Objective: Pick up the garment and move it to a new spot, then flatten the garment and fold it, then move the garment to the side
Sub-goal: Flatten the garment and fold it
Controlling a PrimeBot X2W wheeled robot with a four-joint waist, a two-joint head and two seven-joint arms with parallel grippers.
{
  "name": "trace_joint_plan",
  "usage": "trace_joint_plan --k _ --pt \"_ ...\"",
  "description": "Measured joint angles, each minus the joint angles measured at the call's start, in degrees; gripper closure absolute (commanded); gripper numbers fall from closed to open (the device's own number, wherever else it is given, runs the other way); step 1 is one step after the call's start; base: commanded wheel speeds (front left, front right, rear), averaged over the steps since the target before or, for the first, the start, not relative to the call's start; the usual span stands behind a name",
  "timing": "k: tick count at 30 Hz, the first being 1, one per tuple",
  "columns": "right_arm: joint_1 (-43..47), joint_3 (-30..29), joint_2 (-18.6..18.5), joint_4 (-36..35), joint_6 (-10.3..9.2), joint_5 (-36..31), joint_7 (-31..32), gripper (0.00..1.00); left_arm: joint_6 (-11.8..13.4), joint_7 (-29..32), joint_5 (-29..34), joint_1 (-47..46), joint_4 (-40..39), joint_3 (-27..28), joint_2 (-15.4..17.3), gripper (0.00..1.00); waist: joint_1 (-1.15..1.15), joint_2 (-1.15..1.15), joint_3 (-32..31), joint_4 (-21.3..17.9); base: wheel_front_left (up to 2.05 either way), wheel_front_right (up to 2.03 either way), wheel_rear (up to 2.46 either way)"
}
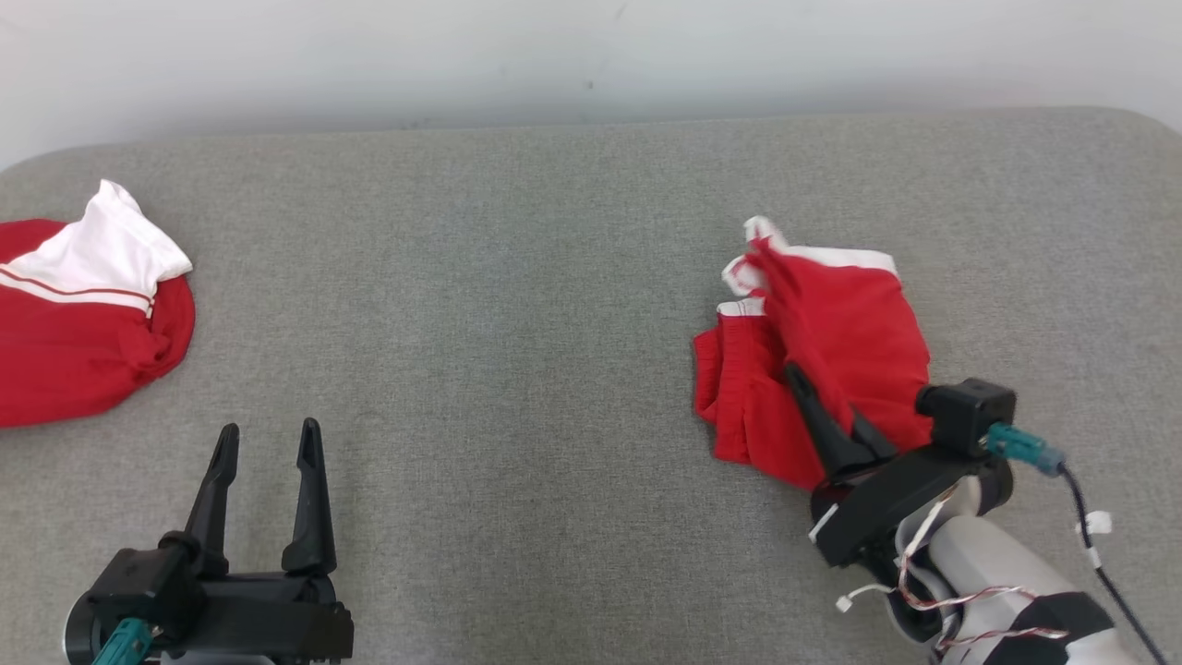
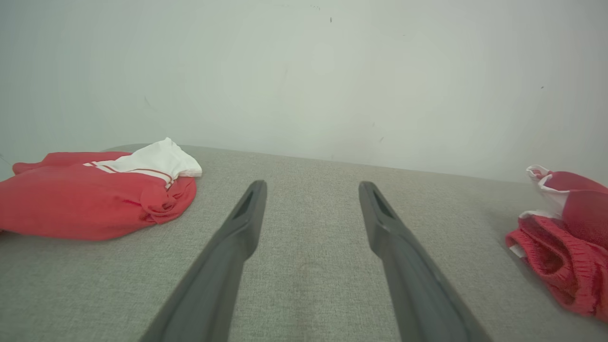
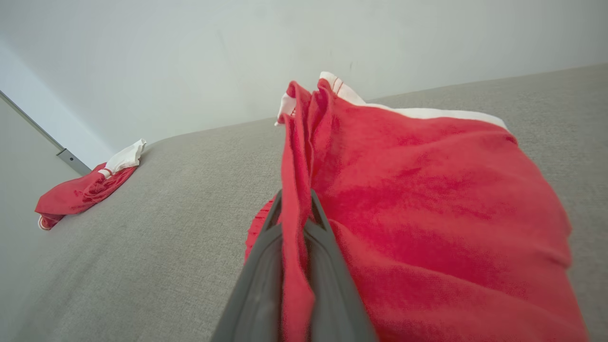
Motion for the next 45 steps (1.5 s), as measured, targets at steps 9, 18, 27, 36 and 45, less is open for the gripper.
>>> trace_joint_plan --k 9,18,27,36,45 --pt "2.9 -4.9 5.6 -0.6 0.00 -9.1 0.0 0.00 0.4 0.0 -0.4 -0.1 0.5 -0.5 0.0 0.00 0.00 0.00 0.6 0.4 0.00 0.00 0.00" --pt "7.7 -17.3 0.7 -10.4 0.00 -14.4 0.0 0.00 0.3 0.0 -0.4 -0.3 0.8 -0.5 0.0 0.00 0.00 0.00 0.4 0.0 0.00 0.00 0.00" --pt "8.7 -22.4 -2.1 -3.1 0.00 -16.9 0.0 1.00 0.0 0.0 -0.4 -0.3 1.0 -1.2 0.0 0.00 0.00 0.00 -0.1 1.0 0.00 0.00 0.00" --pt "6.2 -19.0 2.2 4.8 0.00 -20.8 0.0 1.00 -0.2 0.0 -0.3 -1.1 1.6 -2.1 0.0 0.00 0.00 0.00 -0.1 2.8 0.00 0.00 0.00" --pt "5.4 -13.7 11.0 8.4 0.00 -23.2 0.0 1.00 -0.3 0.0 -0.1 -1.1 2.4 -2.1 0.0 0.00 0.00 0.00 -0.2 4.2 0.00 0.00 0.00"
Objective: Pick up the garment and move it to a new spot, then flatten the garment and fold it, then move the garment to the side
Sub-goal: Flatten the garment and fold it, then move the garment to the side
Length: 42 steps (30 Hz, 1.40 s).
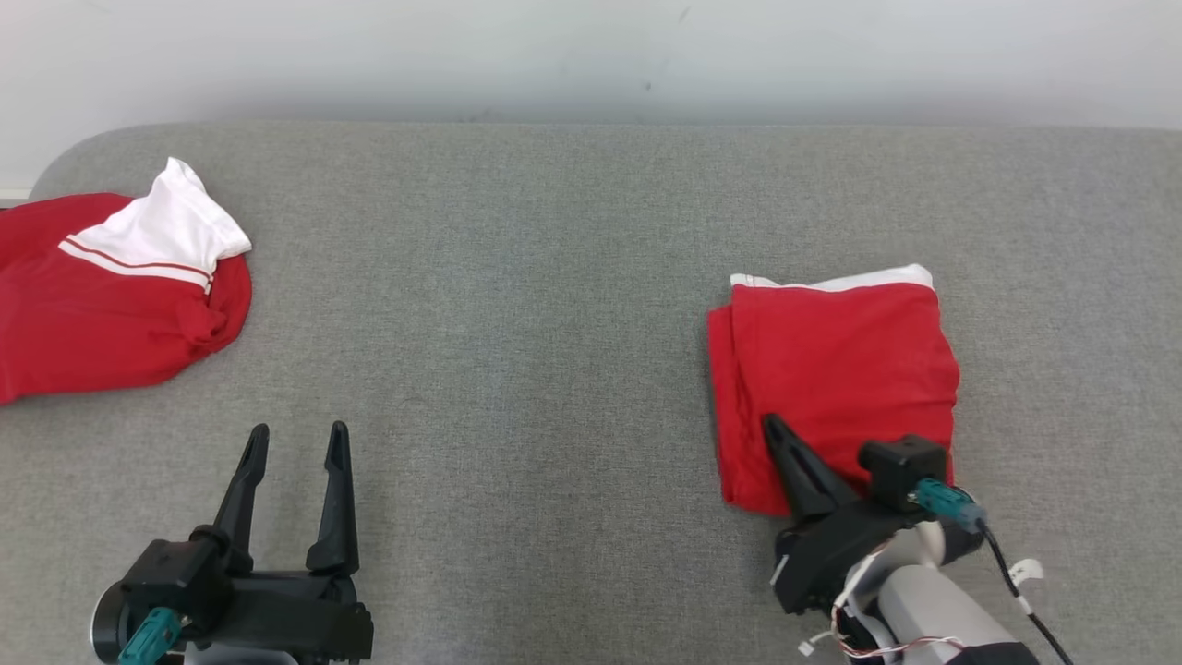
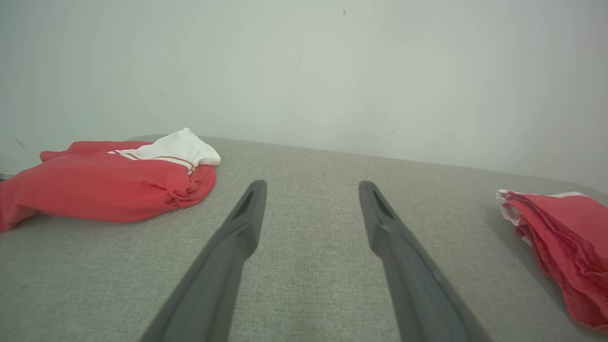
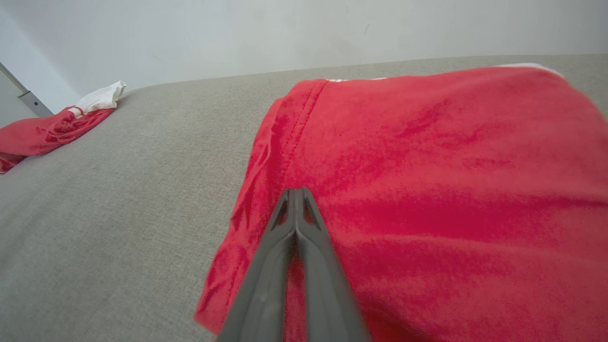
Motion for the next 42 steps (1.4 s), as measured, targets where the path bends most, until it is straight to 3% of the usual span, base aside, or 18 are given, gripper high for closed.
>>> trace_joint_plan --k 6,16,21,23,24,34,42 --pt "-0.3 -0.5 1.6 -2.8 0.00 -0.4 0.0 1.00 0.2 0.0 0.9 0.3 0.5 0.6 0.0 0.00 0.00 0.00 -0.2 -1.1 0.00 0.00 0.00" --pt "6.3 -10.7 -3.4 -14.9 0.00 -3.3 0.0 1.00 -0.1 0.0 2.1 2.2 1.1 2.4 0.0 0.00 0.00 0.00 -2.4 -5.1 0.00 0.00 0.00" --pt "12.0 -14.7 -3.9 -19.1 0.00 -4.1 0.0 1.00 -0.3 0.0 3.8 3.7 1.2 3.0 0.0 0.00 0.00 0.00 -4.2 -6.7 0.00 0.00 0.00" --pt "14.3 -16.4 -3.8 -20.9 0.00 -4.4 0.0 0.20 -0.3 0.0 4.0 4.4 1.0 3.1 0.0 0.00 0.00 0.00 -5.0 -7.2 0.00 0.00 0.00" --pt "15.3 -16.9 -3.8 -21.6 0.00 -4.6 0.0 0.00 -0.3 0.0 4.1 4.8 0.9 3.1 0.0 0.00 0.00 0.00 -5.4 -7.4 0.00 0.00 0.00" --pt "22.9 -18.6 -3.0 -27.5 0.00 -7.1 0.0 0.00 0.2 0.0 5.7 9.2 -1.4 3.8 0.0 0.00 -0.01 -0.01 -8.7 -9.3 0.00 0.00 0.00" --pt "25.7 -18.6 -2.9 -29.4 0.00 -7.9 0.0 0.00 0.3 0.0 6.1 11.8 -2.6 4.6 0.0 0.00 0.00 0.00 -9.8 -8.6 0.00 0.00 0.00"
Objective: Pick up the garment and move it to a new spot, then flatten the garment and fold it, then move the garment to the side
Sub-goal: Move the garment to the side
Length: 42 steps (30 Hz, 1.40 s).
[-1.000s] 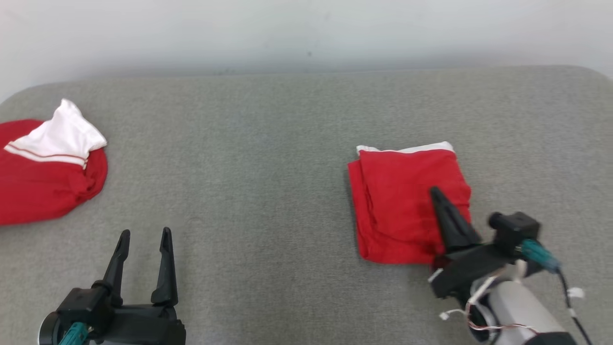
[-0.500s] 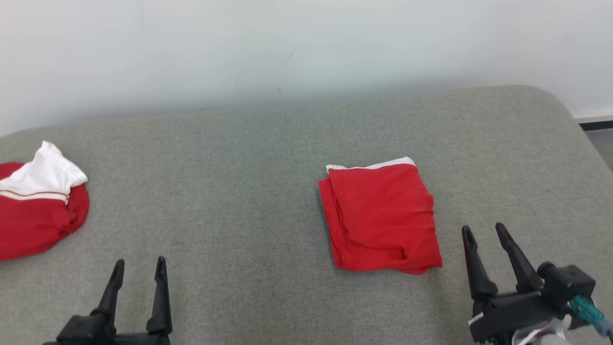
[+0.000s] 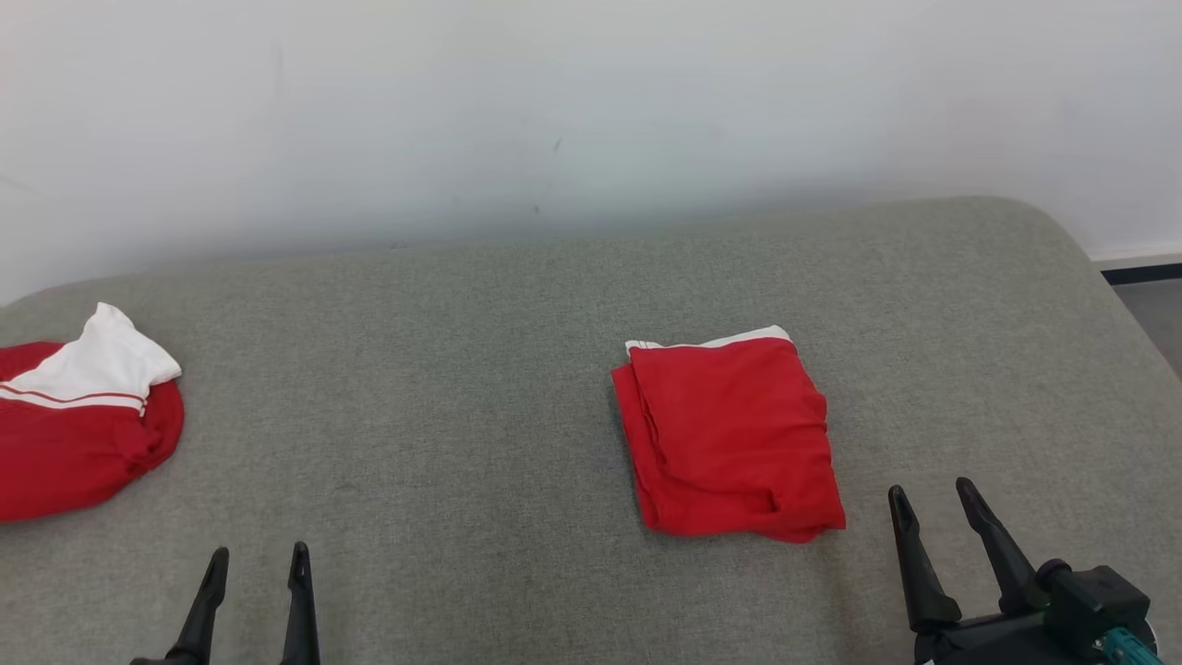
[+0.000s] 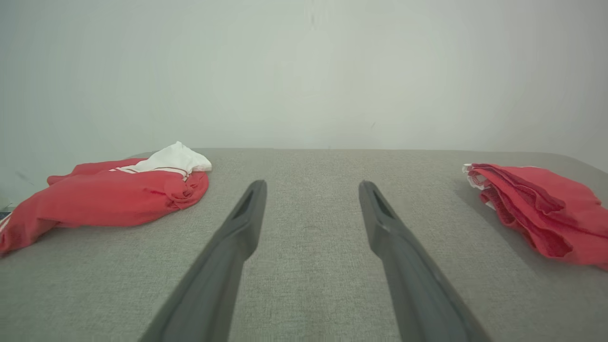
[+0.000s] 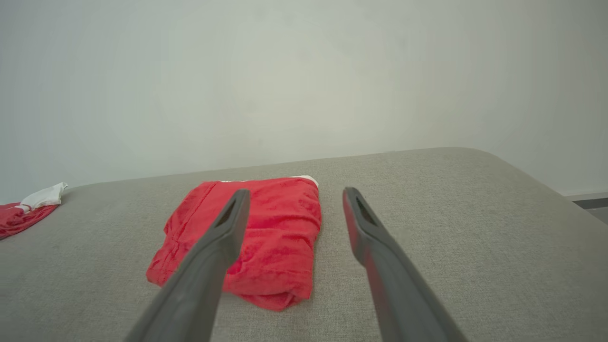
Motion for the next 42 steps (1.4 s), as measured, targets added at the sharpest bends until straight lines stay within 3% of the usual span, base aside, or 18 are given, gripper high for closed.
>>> trace_joint_plan --k 21,27,33,42 --pt "-0.1 1.0 -0.2 0.5 0.00 -0.5 0.0 0.00 0.9 0.0 -0.4 1.0 0.3 -1.1 0.0 0.00 0.00 0.00 -0.5 2.1 0.00 0.00 0.00" --pt "-0.4 -1.3 0.2 2.9 0.00 1.3 0.0 0.00 1.2 0.0 -0.4 1.0 0.0 -1.9 0.0 0.00 0.00 0.00 -0.1 2.6 0.00 0.00 0.00" --pt "-5.2 -0.8 -1.7 6.5 0.00 4.7 0.0 0.00 1.5 0.0 -0.6 0.1 -0.3 -3.5 0.0 0.00 0.00 0.00 1.2 3.4 0.00 0.00 0.00" --pt "-19.3 6.0 -8.8 20.3 0.00 8.8 1.4 0.00 2.5 0.0 -1.7 -3.1 -0.3 -6.5 0.0 0.00 0.01 0.01 5.7 5.9 0.00 0.00 0.00"
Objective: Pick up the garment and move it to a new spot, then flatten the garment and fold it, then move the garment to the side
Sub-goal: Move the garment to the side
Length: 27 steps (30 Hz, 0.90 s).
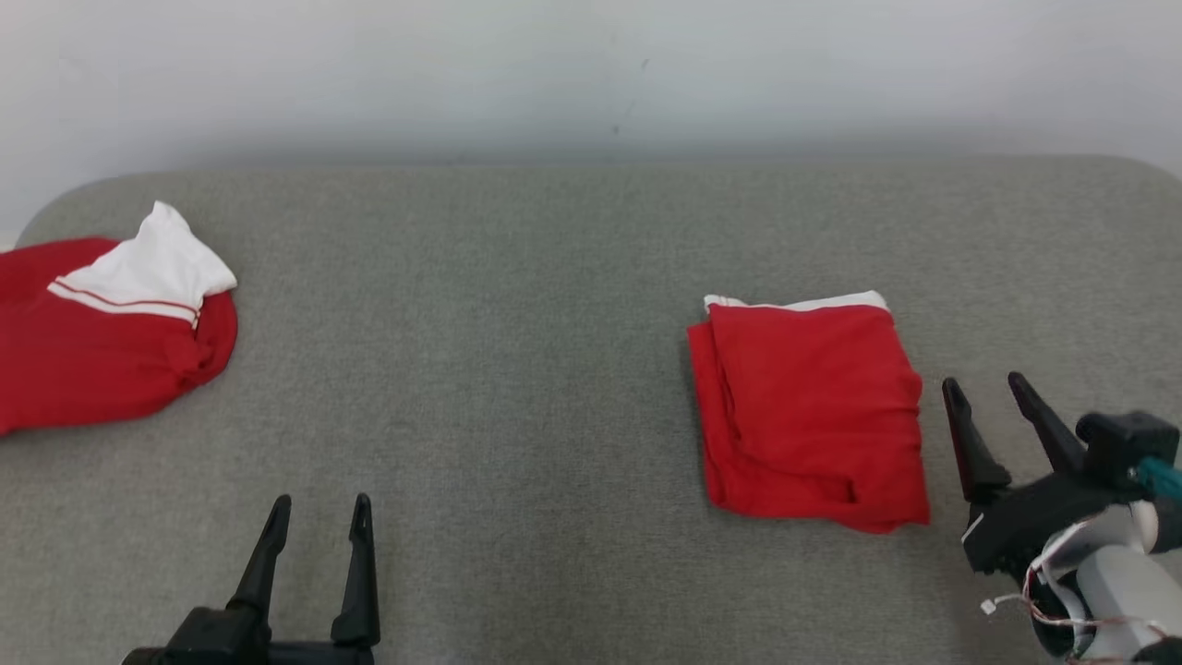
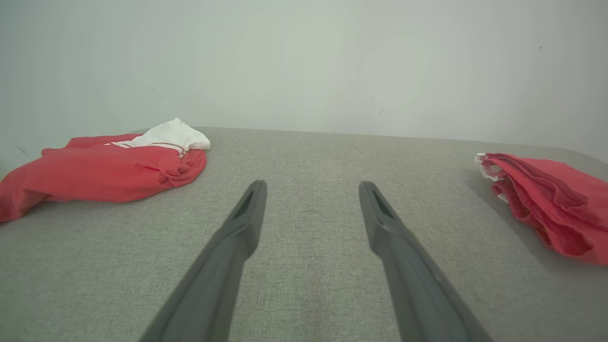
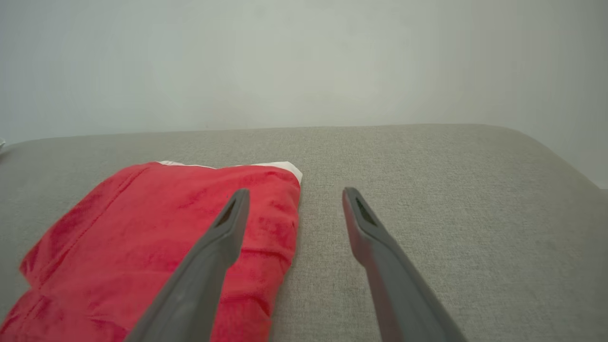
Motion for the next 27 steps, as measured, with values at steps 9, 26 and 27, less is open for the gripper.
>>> trace_joint_plan --k 9,26,27 --pt "-10.7 7.4 -1.8 11.6 0.00 5.4 2.7 0.00 1.3 0.0 -0.9 -3.4 0.0 -2.1 0.0 0.00 0.00 0.00 5.1 3.2 0.00 0.00 0.00" --pt "-15.4 20.6 -2.5 18.3 0.01 15.4 3.2 1.00 2.5 0.0 -2.3 -5.8 0.1 -3.5 0.0 0.00 -0.01 0.00 8.3 3.0 0.00 0.00 0.00" --pt "-16.3 21.5 -3.4 18.0 0.01 15.3 3.1 1.00 2.5 0.0 -2.3 -6.3 0.0 -3.6 0.0 0.00 0.00 0.00 8.6 2.9 0.00 0.00 0.00"
